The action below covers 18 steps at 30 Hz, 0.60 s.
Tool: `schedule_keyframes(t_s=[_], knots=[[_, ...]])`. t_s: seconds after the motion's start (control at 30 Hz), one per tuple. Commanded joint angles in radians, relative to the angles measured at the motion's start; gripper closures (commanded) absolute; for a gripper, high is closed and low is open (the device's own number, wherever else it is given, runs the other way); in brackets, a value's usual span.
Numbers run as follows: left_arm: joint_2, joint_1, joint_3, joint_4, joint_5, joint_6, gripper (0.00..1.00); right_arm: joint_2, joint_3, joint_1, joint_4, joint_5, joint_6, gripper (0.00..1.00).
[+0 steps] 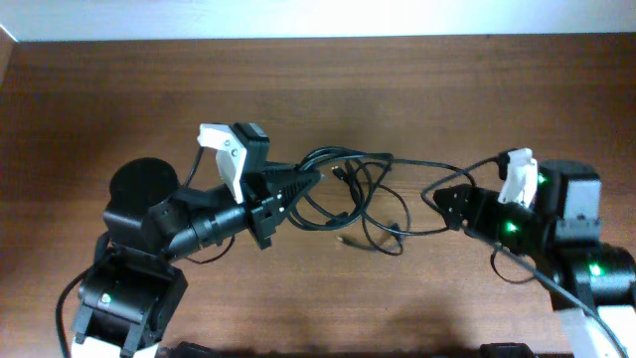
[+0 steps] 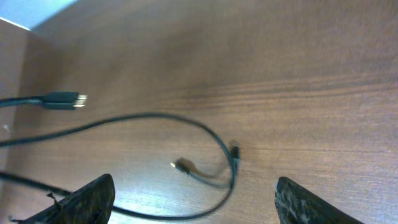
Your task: Untangle cables
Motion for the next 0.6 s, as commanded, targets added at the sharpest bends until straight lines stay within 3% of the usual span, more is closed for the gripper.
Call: schedule_keyframes(t_s=[0.0, 0.17, 0.2, 0.23, 0.27, 0.37, 0.57], knots=[[-0.027, 0.017, 0.027, -0.026, -0.119, 0.002, 1.00, -0.108, -0.002, -0.019, -0.011, 0.023, 0.000, 0.20], [-0.027, 0.018, 0.027, -0.081, -0.190, 0.029, 1.00, -0.204, -0.001, -0.019, -0.031, 0.017, 0.009, 0.20], [-0.027, 0.017, 0.027, -0.097, -0.222, 0.029, 1.00, -0.221, -0.001, -0.019, -0.042, -0.002, 0.008, 0.43], [-0.027, 0.017, 0.027, -0.100, -0.228, 0.029, 1.00, -0.229, -0.001, -0.019, -0.045, -0.019, 0.008, 0.52], [-0.027, 0.017, 0.027, -0.099, -0.227, 0.028, 1.00, -0.232, -0.001, -0.019, -0.045, -0.041, 0.008, 0.54], [-0.027, 0.017, 0.027, -0.098, -0.227, 0.014, 1.00, -0.231, -0.001, -0.019, -0.042, -0.195, 0.005, 0.38], [-0.010, 0.017, 0.027, 0.075, -0.246, -0.210, 1.00, -0.231, -0.002, -0.019, -0.018, -0.405, 0.253, 0.27]])
